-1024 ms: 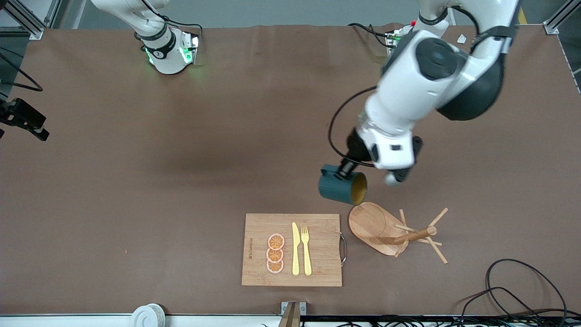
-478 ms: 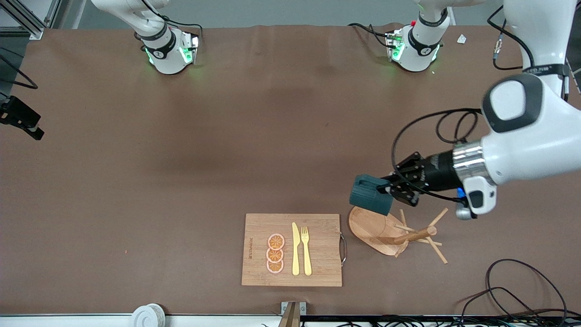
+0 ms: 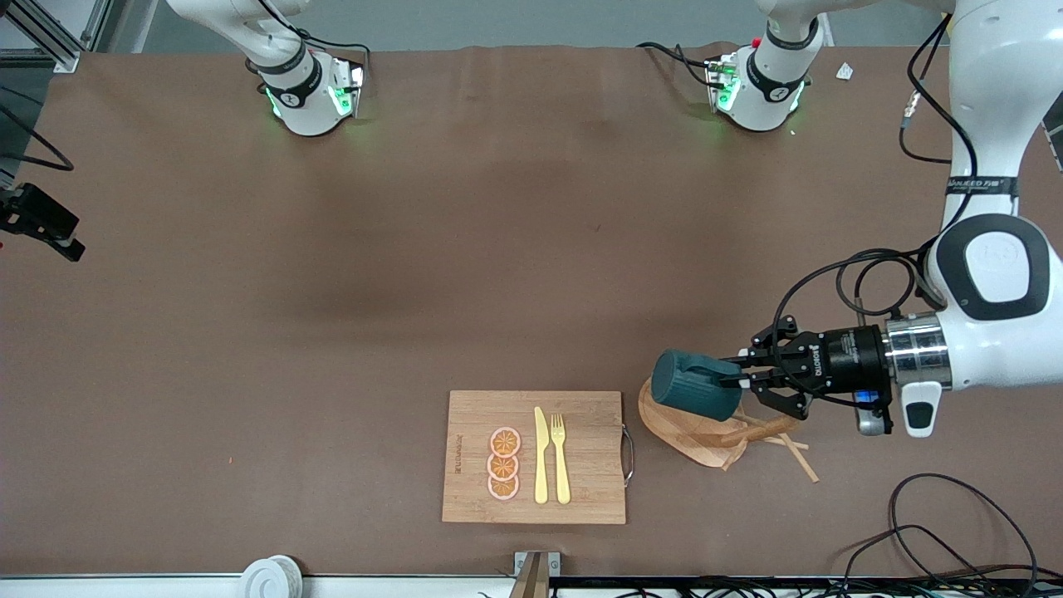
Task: Pass cup and hang on rack
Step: 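Lift the teal mug with the left gripper toward the wooden rack, then hang the mug handle on a rack peg with the left gripper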
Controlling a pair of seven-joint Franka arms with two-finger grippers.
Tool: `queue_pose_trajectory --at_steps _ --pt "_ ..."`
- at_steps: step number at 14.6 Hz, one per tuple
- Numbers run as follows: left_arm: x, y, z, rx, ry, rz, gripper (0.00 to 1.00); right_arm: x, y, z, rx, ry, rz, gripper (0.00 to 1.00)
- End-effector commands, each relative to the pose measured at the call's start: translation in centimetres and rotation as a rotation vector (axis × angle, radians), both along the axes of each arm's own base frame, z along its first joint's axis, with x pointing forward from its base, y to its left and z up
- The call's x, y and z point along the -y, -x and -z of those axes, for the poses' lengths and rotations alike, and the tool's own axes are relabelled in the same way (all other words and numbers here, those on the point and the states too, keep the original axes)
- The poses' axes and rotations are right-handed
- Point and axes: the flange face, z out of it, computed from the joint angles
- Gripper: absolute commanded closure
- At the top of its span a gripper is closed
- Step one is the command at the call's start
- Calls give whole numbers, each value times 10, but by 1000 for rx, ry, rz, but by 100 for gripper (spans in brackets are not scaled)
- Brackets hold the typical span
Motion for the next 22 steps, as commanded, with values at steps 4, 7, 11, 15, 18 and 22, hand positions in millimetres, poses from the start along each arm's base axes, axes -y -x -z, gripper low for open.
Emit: queue_pose_trajectory --at_steps 4,7,11,15,18,22 --pt "-24 -10 24 -48 32 -55 99 3 -5 3 -7 -4 -3 0" --pt "-55 -15 37 -61 36 -95 99 4 -5 4 -9 -2 -3 0" --pt "-68 -20 51 -59 31 -120 99 -2 -11 14 -26 11 -16 0" --pt "-74 -25 63 -55 20 -160 98 2 -10 4 -7 1 1 0" --pt "-74 -26 67 -56 17 -168 85 3 -10 -2 5 0 3 0" --pt "-71 -26 65 -68 13 -174 0 3 -10 -3 8 0 4 0"
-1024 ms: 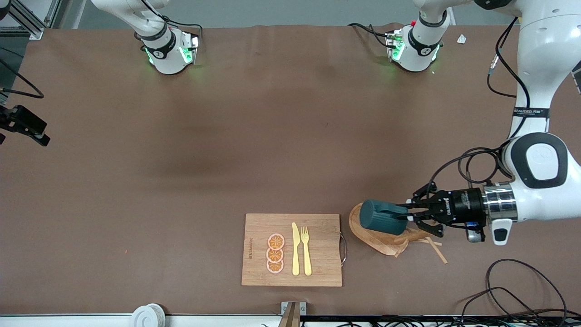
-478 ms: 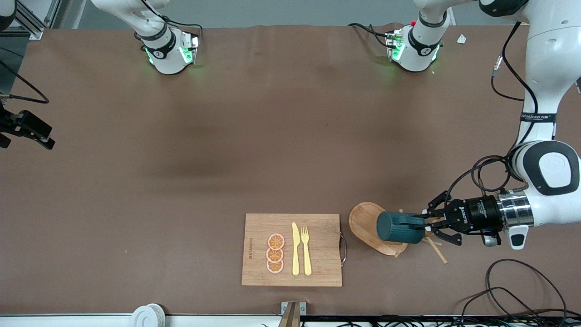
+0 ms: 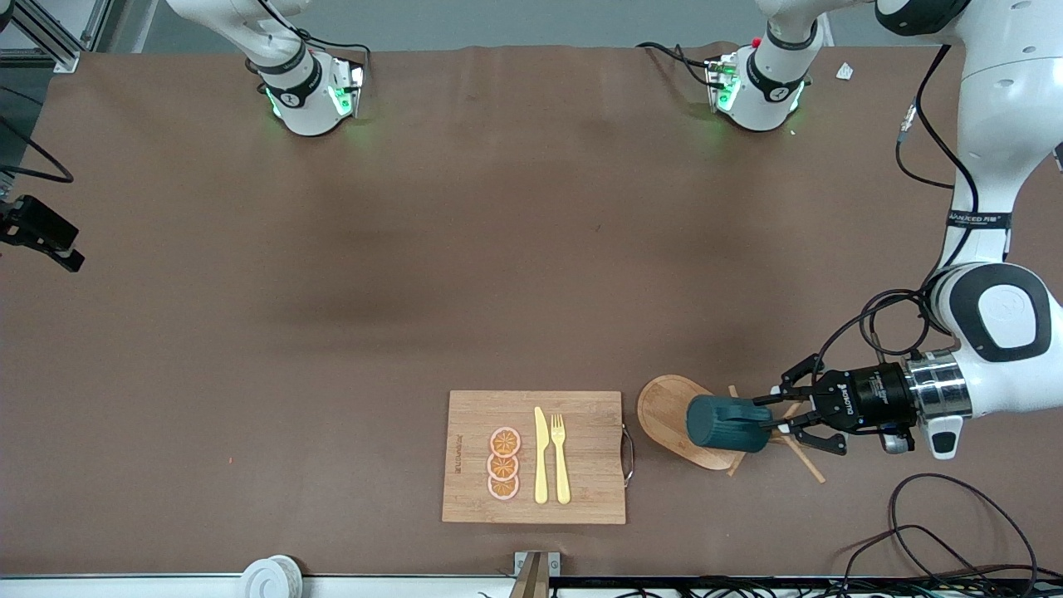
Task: Pass cup and hang on rack
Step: 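Hang the mug handle on a rack peg with the left gripper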
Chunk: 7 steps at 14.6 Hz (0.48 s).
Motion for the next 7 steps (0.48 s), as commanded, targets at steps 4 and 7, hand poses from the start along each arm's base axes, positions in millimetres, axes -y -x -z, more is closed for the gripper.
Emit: queue_pose_trajectory --at_steps 4,7 --pt "10 1 -26 24 -61 14 0 4 0 -5 5 -4 6 0" --pt "31 12 -63 71 -234 83 0 4 0 -5 5 -4 6 0"
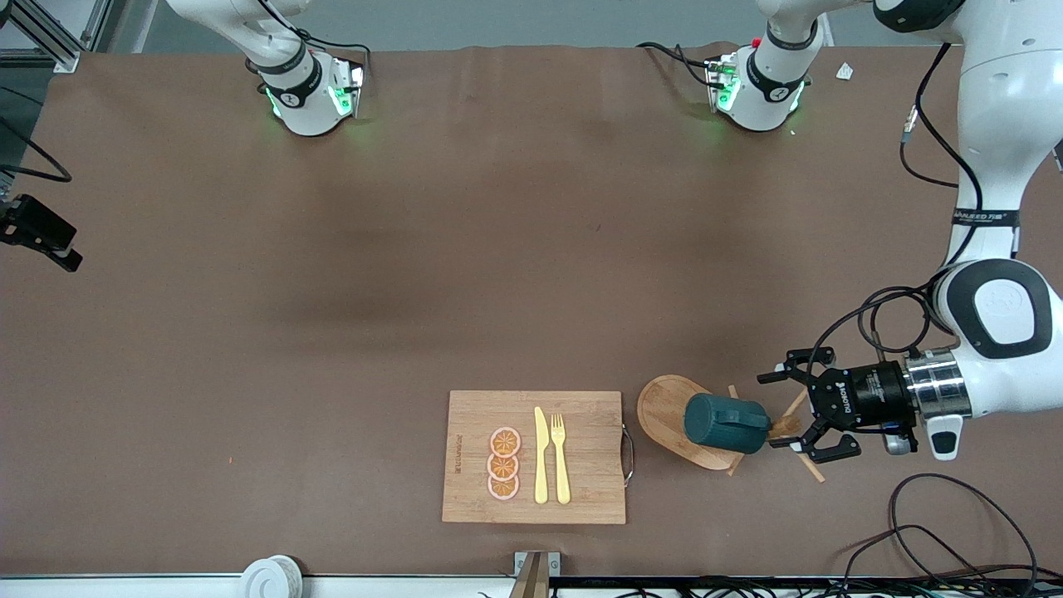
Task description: Pass cup and hang on rack
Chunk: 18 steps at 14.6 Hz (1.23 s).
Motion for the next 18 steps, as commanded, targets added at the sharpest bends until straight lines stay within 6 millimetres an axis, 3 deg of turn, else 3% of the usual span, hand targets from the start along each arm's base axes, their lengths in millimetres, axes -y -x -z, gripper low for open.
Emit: queue_pose_trajectory --at_steps 1,3,8,9,12,18 --pt "32 18 -58 83 -182 77 0 4 0 -3 3 -4 5 0" --pt "62 34 -92 180 -389 189 0 4 0 -3 2 -2 5 0" --pt "84 70 -162 432 -810 520 0 4 -1 -2 2 -2 5 0" --pt "76 75 -165 443 -873 614 0 3 -4 0 7 -3 3 0" --pt "56 97 -205 540 -980 862 0 -2 -9 -1 43 -7 -4 0" --pt "8 143 -250 541 -993 1083 0 -3 -8 0 33 -7 -13 0"
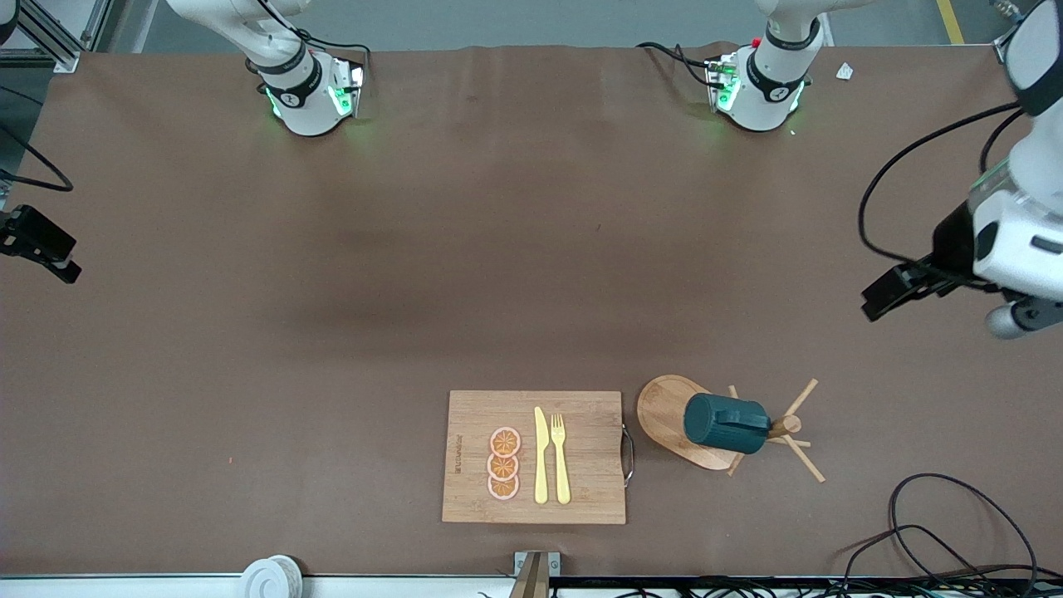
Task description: Pass cup and hang on rack
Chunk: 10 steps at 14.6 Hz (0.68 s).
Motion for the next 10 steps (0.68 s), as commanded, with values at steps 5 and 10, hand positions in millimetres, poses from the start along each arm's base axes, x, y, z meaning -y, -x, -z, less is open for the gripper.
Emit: queue_pose_trajectory --at_steps 5,10 --pt "-38 80 -9 -79 25 159 0 -2 1 -2 -10 -10 -9 0" --pt "-40 99 -17 -88 18 187 0 -4 10 4 -91 -55 -7 0"
